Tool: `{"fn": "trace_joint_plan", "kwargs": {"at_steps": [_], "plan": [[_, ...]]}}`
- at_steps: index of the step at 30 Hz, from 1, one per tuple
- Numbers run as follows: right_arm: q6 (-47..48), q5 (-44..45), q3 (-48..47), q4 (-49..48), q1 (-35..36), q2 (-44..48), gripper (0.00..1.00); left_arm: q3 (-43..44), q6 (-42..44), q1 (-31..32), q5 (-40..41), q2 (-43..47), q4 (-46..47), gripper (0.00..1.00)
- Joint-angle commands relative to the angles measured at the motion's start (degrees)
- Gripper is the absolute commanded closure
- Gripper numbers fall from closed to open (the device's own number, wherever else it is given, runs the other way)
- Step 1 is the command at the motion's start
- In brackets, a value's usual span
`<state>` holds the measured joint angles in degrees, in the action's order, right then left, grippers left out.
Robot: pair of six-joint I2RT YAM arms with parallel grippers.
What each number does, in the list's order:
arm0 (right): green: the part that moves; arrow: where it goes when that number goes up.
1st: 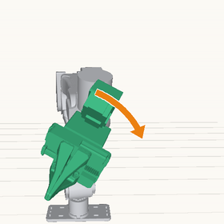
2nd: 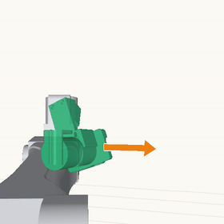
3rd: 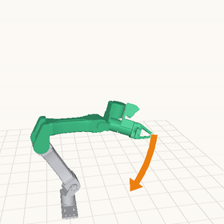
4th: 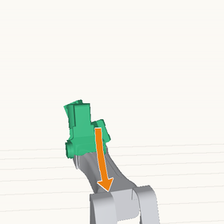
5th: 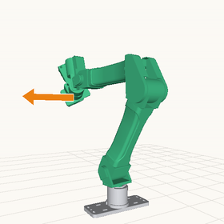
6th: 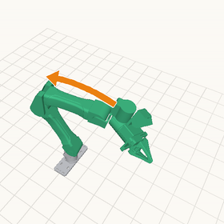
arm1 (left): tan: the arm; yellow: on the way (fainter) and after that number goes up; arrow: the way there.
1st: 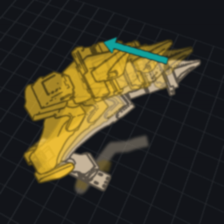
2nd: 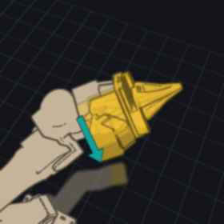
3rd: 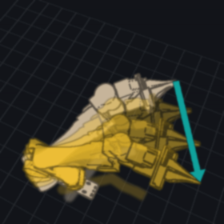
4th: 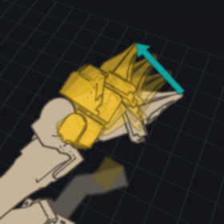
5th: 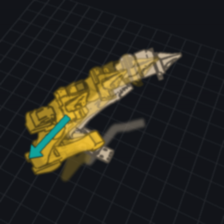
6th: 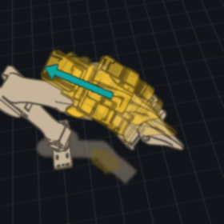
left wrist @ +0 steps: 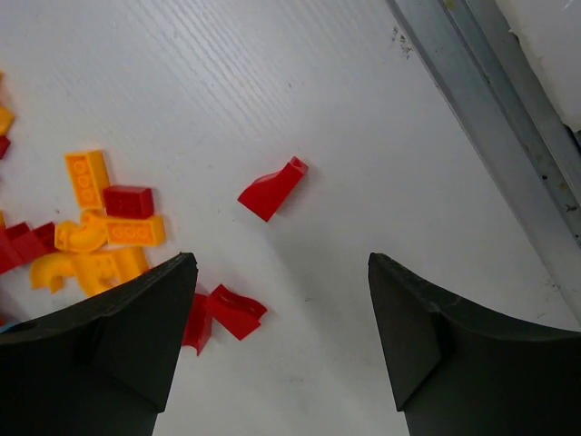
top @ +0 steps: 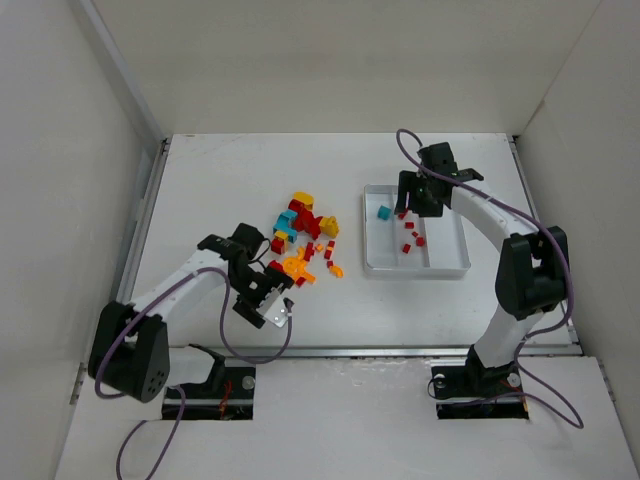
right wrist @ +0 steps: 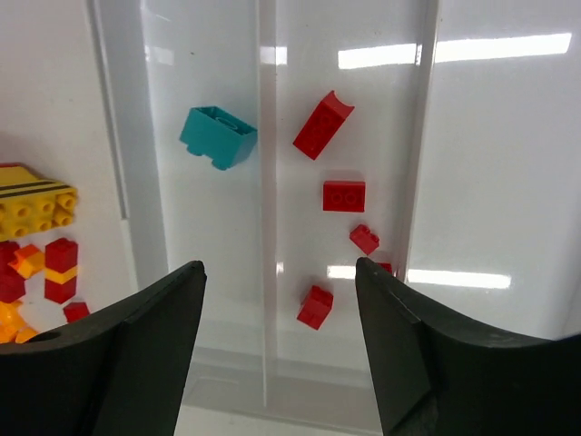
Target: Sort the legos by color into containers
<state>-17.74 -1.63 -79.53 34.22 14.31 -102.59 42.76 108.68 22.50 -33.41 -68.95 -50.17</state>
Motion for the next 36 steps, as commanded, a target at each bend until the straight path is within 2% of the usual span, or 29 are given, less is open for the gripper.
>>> {"fn": "trace_joint_plan", "kwargs": {"at_steps": [1, 5, 10, 14, 17, 20, 26, 30, 31, 32, 36], "plan": [[0.4, -0.9, 1.1, -1.8, 0.1, 4.8, 0.27, 5.6, 28.0, 1.8, -1.4, -6.2, -6.3, 0.27], [0.9, -1.4, 3.1, -1.8, 0.1, 7.1, 0.27, 6.3, 29.8, 6.7, 1.7, -8.5, -6.3, 0.27], [0.9, -3.5, 5.3, -3.7, 0.1, 8.2, 0.27, 6.3, 30.1, 11.1, 5.1, -12.7, -7.0, 0.34], [0.9, -3.5, 5.3, -3.7, 0.1, 8.8, 0.27, 6.3, 30.1, 12.1, 7.7, -16.0, -7.0, 0.43], [2.0, -4.0, 4.8, -3.7, 0.1, 9.3, 0.27, 6.8, 27.9, 12.1, 8.2, -17.4, -2.8, 0.50], [2.0, -4.5, 4.3, -3.2, 0.1, 9.3, 0.27, 6.8, 27.9, 12.1, 8.8, -19.0, 0.7, 0.53], [2.6, -4.0, 3.2, -2.7, 0.1, 9.3, 0.27, 7.3, 26.8, 12.1, 10.2, -20.3, 0.9, 0.69], [3.1, -4.0, 3.2, -2.7, 0.1, 8.6, 0.27, 6.7, 25.6, 12.1, 10.2, -20.3, 0.3, 0.85], [3.1, -4.0, 3.2, -2.7, 0.1, 8.1, 0.27, 6.7, 25.6, 12.1, 10.2, -20.3, 0.3, 0.93], [3.1, -4.0, 3.2, -2.7, 0.1, 8.1, 0.27, 6.7, 25.1, 12.1, 10.2, -20.3, 0.3, 0.98], [3.1, -4.6, 2.1, -3.3, 0.1, 7.0, 0.27, 7.2, 22.9, 12.1, 10.2, -20.3, 0.3, 1.00]]}}
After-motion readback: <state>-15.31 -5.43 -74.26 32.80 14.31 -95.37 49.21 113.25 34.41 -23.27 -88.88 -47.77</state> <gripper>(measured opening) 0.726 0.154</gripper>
